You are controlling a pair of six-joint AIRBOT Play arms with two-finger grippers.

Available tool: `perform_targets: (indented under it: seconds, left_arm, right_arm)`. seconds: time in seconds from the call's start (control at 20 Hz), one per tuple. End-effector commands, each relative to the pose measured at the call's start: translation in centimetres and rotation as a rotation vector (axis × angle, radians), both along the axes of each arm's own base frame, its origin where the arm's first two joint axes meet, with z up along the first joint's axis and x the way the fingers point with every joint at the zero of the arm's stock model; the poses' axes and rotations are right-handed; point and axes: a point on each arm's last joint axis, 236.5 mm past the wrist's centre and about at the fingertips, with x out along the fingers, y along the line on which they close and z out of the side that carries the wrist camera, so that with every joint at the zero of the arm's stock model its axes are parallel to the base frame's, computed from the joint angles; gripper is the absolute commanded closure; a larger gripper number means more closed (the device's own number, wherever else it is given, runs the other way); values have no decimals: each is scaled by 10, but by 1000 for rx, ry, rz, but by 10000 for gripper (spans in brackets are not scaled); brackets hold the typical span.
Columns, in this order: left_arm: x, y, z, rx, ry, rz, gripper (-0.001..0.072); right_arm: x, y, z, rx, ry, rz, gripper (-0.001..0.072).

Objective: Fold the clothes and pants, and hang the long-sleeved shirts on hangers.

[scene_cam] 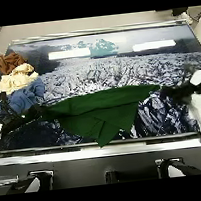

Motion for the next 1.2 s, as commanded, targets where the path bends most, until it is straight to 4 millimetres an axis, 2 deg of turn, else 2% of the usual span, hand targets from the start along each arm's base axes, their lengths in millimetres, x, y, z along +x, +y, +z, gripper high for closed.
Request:
perform_targets:
  seconds: [0.0, 0.1, 0.2, 0.4, 0.55, 0.65, 0.7, 0.75, 0.8, 0.9, 0.95, 1.0, 1.05, 1.15]
  left_arm:
    - [-7, -4, -5, -11, 32, -25, 675]
    - [-12, -8, -6, -19, 50, -45, 675]
    - [-17, -12, -8, -29, 68, -66, 675]
    - [-21, -15, -9, -35, 80, -80, 675]
    - [-20, -15, -9, -34, 78, -78, 675]
    - [-20, -15, -9, -34, 78, -78, 675]
    - [-20, -15, -9, -33, 77, -77, 675]
    - [-19, -14, -9, -33, 76, -76, 675]
    - [-19, -14, -8, -32, 74, -75, 675]
    - [-13, -13, 4, -11, 35, -91, 676]
    - [-6, -12, 18, 11, -10, -105, 676]
    - [5, -10, 42, 33, -71, -113, 676]
    - [16, -8, 71, 51, -140, -114, 676]
    - [38, -3, 157, 95, -331, -104, 676]
  right_arm:
    - [-76, 67, -32, 336, 227, 100, 133]
    - [-80, 120, -57, 464, 199, 50, 133]
    - [-77, 154, -71, 502, 150, 35, 132]
    - [-72, 189, -79, 500, 114, 55, 132]
    - [-79, 205, -87, 514, 149, 71, 150]
    - [-80, 207, -89, 515, 158, 71, 262]
    - [-79, 207, -89, 515, 156, 74, 397]
    - [-79, 207, -87, 517, 155, 83, 650]
    - [-76, 209, -81, 522, 143, 116, 676]
    - [-59, 208, -58, 503, 67, 245, 677]
    - [-41, 199, -37, 460, 3, 294, 677]
    - [-17, 185, -11, 409, -84, 325, 677]
    - [13, 167, 30, 350, -210, 339, 677]
    - [69, 120, 147, 219, -544, 305, 677]
